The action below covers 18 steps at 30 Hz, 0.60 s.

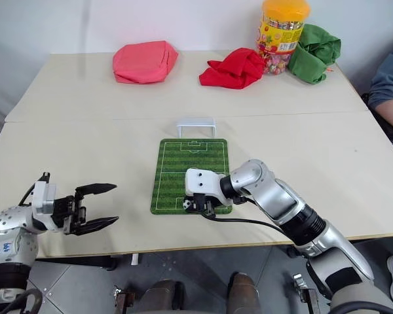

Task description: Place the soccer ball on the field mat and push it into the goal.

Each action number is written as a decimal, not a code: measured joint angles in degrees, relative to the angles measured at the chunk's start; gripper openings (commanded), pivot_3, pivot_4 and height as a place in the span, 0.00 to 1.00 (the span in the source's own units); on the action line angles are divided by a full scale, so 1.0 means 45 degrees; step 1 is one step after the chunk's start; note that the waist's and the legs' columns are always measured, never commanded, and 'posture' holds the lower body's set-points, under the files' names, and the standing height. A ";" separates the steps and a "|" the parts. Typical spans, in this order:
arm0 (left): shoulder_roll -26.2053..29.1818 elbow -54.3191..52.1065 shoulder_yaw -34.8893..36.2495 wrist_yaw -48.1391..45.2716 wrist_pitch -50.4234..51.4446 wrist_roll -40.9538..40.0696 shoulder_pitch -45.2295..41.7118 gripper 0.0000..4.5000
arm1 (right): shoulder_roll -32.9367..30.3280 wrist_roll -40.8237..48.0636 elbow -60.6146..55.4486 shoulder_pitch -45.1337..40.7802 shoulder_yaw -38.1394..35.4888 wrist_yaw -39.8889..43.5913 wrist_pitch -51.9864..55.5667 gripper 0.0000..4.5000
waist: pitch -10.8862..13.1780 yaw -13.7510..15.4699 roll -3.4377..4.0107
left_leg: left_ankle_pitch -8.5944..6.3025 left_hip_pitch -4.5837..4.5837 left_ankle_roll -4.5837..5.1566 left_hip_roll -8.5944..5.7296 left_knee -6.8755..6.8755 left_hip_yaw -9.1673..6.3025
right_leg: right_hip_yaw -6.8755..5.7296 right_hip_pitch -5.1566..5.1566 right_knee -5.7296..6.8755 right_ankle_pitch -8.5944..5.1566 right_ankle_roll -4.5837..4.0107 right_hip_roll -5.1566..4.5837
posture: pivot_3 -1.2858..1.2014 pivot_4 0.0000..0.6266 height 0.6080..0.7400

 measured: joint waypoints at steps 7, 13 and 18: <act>0.0620 0.0110 0.0071 -0.0009 -0.0359 -0.0026 0.0940 1.00 | 0.0107 -0.0419 0.0510 -0.0040 0.0000 0.0413 -0.0512 0.19 | 0.0000 0.0007 0.0001 | -0.0004 0.0002 -0.0006 0.0003 0.0000 0.0001 | 0.0001 -0.0001 0.0000 0.0000 -0.0003 0.0002 | 0.52 0.24 1.00; 0.0868 0.0135 0.0078 -0.0011 -0.0627 -0.0029 0.1622 1.00 | 0.0176 -0.0558 0.0532 -0.0039 -0.0002 0.0551 -0.0600 0.19 | 0.0000 0.0012 0.0000 | -0.0006 0.0003 -0.0011 0.0010 0.0001 0.0002 | 0.0002 -0.0002 0.0001 0.0000 -0.0007 0.0009 | 0.52 0.24 1.00; 0.0875 0.0136 0.0077 -0.0010 -0.0779 -0.0029 0.1762 1.00 | 0.0188 -0.0672 0.0549 -0.0039 -0.0008 0.0654 -0.0701 0.19 | 0.0000 0.0014 0.0000 | -0.0008 0.0003 -0.0012 0.0011 0.0001 0.0002 | 0.0002 -0.0002 0.0001 0.0000 -0.0008 0.0010 | 0.52 0.24 1.00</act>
